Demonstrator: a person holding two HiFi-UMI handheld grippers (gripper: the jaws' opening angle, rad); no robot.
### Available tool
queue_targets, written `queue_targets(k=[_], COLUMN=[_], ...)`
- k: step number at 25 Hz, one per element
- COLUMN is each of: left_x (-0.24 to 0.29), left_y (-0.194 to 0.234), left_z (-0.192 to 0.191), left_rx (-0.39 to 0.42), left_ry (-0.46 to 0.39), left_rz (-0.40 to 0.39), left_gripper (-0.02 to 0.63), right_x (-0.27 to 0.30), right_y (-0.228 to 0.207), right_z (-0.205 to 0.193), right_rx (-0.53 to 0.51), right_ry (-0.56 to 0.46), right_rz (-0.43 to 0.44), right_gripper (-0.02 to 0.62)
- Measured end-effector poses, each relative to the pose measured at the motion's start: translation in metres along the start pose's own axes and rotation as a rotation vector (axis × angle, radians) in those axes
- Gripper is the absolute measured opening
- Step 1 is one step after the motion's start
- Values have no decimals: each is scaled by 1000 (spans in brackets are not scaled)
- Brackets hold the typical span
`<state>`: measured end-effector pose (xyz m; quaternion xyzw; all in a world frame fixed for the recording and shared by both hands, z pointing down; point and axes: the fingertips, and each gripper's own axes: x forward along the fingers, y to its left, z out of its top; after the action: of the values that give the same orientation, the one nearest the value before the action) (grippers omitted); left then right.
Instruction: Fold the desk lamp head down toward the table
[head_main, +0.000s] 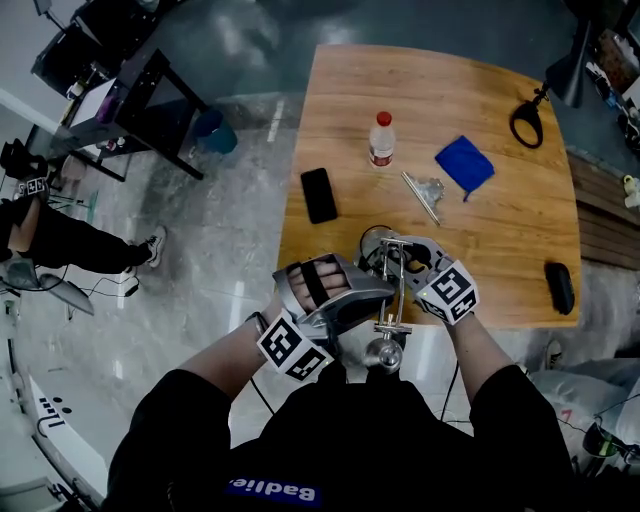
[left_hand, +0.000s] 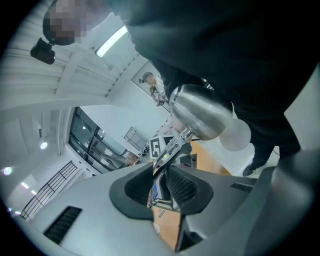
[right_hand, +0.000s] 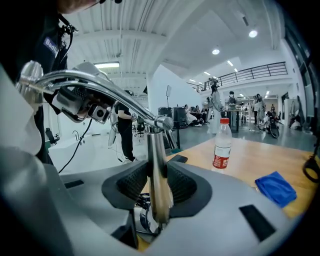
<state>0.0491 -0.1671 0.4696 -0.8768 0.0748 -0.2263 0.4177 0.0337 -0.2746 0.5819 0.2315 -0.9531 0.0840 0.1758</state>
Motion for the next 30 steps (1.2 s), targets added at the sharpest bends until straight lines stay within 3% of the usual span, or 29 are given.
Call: queue_targets(k=[5,15,21,30], left_x=[4,14,16,23], left_y=[-30,-61,-75,-84], left_z=[-12,-31,-45,-59], left_rx=[124,298,423,488], left_ry=[42,78,51,23], left_rz=[-77,-102,-166,-178], left_gripper=[104,138,158,173], right_x=[2,2,3,4], right_y=[0,1,2,0], right_z=[1,1,2,1], right_rx=[-4,-2,-6,-1], right_ry=[5,11,9,-6], right_rz=[12,10,10,7], right_gripper=[129,128,129,129])
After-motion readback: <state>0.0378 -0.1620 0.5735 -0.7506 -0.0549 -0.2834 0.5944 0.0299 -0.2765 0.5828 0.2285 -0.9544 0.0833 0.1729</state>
